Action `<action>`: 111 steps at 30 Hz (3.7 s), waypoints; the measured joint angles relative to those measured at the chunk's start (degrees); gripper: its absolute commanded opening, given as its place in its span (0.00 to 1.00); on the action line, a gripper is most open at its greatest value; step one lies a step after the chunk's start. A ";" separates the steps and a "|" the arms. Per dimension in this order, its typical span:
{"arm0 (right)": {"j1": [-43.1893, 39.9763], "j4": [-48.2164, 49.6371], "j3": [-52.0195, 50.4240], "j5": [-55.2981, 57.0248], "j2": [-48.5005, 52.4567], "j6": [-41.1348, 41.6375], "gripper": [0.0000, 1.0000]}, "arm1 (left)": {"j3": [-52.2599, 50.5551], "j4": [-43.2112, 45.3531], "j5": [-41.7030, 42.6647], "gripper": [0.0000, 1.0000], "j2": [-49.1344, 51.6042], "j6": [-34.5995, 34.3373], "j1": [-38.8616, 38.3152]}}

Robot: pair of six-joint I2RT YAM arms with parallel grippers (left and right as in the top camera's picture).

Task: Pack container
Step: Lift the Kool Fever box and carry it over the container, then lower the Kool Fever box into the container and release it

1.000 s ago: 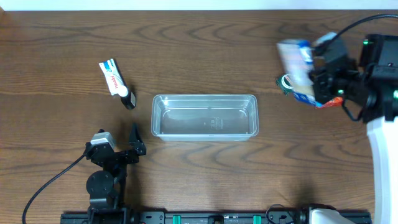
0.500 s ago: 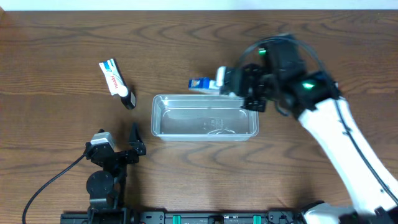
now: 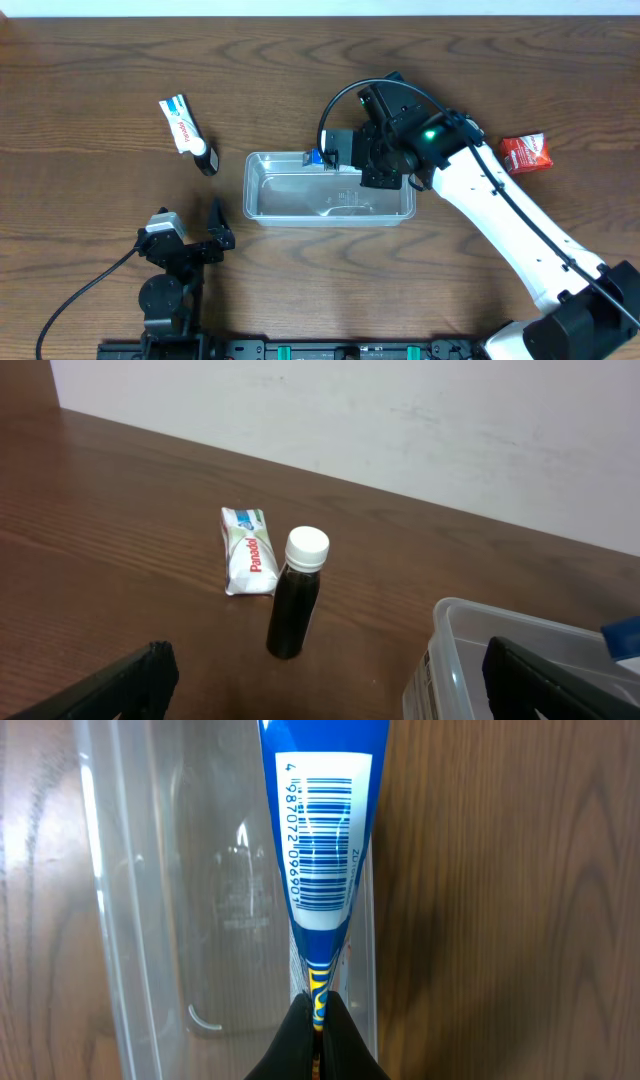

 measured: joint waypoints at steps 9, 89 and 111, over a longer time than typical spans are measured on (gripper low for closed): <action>0.00 -0.83 0.00 1.60 6.14 1.31 0.01 | 0.00 -0.02 0.00 0.98 0.00 0.00 0.00; 1.73 -10.29 0.00 6.36 9.92 5.97 0.48 | 0.00 0.00 0.00 0.98 0.00 0.00 0.00; 2.40 -5.27 4.55 -0.81 5.51 24.55 0.17 | 0.00 -0.02 0.00 0.98 0.00 0.00 0.00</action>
